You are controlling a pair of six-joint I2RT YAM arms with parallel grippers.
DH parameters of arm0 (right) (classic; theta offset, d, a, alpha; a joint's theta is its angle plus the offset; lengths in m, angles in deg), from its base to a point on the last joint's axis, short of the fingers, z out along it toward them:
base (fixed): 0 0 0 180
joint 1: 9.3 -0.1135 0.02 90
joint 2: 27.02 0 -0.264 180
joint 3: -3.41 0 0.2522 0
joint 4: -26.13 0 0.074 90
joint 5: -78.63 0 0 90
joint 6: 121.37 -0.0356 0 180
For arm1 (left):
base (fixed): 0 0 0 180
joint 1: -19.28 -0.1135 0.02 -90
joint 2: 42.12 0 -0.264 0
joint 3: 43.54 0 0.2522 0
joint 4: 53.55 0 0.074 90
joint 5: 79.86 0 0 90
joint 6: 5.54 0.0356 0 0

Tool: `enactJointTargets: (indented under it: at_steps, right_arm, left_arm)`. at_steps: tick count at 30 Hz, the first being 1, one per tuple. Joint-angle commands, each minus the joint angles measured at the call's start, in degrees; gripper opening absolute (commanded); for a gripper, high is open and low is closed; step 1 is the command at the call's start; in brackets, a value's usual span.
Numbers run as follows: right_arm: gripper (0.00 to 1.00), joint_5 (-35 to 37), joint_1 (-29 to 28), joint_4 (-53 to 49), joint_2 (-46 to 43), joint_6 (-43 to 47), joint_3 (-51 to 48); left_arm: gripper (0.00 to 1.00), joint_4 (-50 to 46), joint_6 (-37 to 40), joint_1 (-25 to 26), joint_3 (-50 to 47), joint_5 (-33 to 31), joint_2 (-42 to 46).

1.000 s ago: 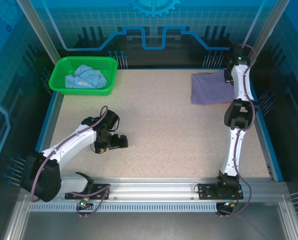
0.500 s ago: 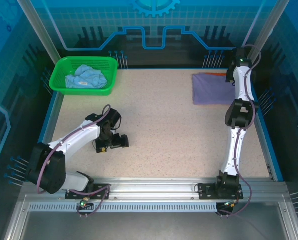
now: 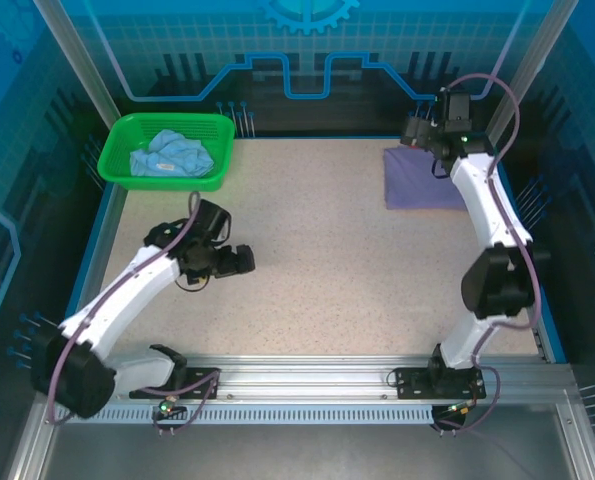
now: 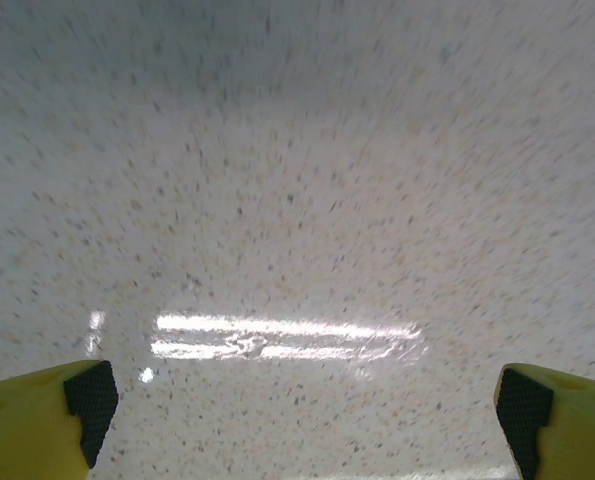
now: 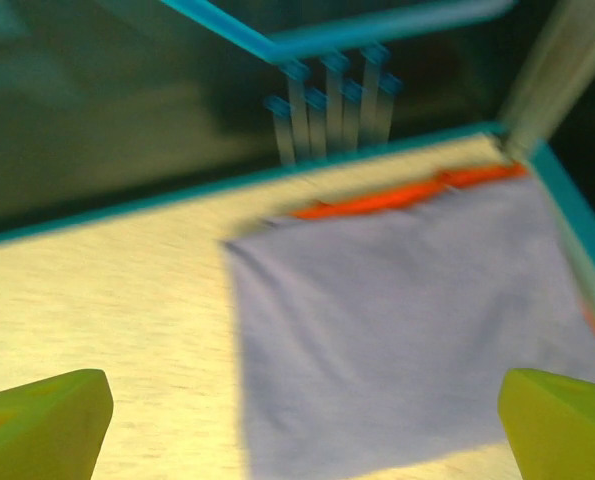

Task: Fold and stack the t-shirts

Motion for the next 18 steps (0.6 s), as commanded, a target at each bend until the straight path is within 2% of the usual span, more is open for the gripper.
enactJointTargets:
  at_steps: [1,3,5,6,9,10,12,14,18]
  right_arm:
    - [1.0,-5.4,-4.0,9.9,-3.8,-4.6,-4.9]
    - [1.0,-7.0,-6.3,10.7,-5.9,-4.6,-6.9]
    - [1.0,-5.5,-8.8,15.4,-9.6,-4.5,-13.3]
    - [1.0,-3.4,-10.2,19.7,-12.1,-3.2,-18.2]
    - [1.0,5.2,-15.2,36.8,-19.6,8.6,-36.2]
    - [1.0,7.4,-15.9,38.6,-20.8,10.8,-40.2]
    - [1.0,6.9,-14.8,33.8,-20.9,12.7,-43.1]
    - [1.0,2.8,-11.9,30.0,-21.7,10.2,-46.1]
    - [1.0,-4.1,-6.7,36.7,-31.0,9.1,-61.6]
  left_arm:
    - [0.99,-1.7,0.1,-0.3,1.3,-9.6,9.6]
    - [0.99,-1.9,1.3,-0.4,-0.7,-14.3,16.4]
    - [0.99,-2.1,3.5,-0.5,-3.9,-19.9,23.6]
    - [0.99,-1.7,4.6,-0.6,-5.6,-22.7,26.9]
    - [0.99,2.9,9.9,-1.0,-11.2,-28.9,36.4]
    - [0.99,5.8,11.1,-1.1,-13.1,-30.2,39.0]
    - [0.99,12.4,12.2,-1.4,-16.7,-32.6,43.2]
    - [0.99,20.1,13.6,-2.3,-21.2,-34.1,44.4]
    - [0.99,29.9,7.5,-9.7,-27.6,-31.6,36.1]
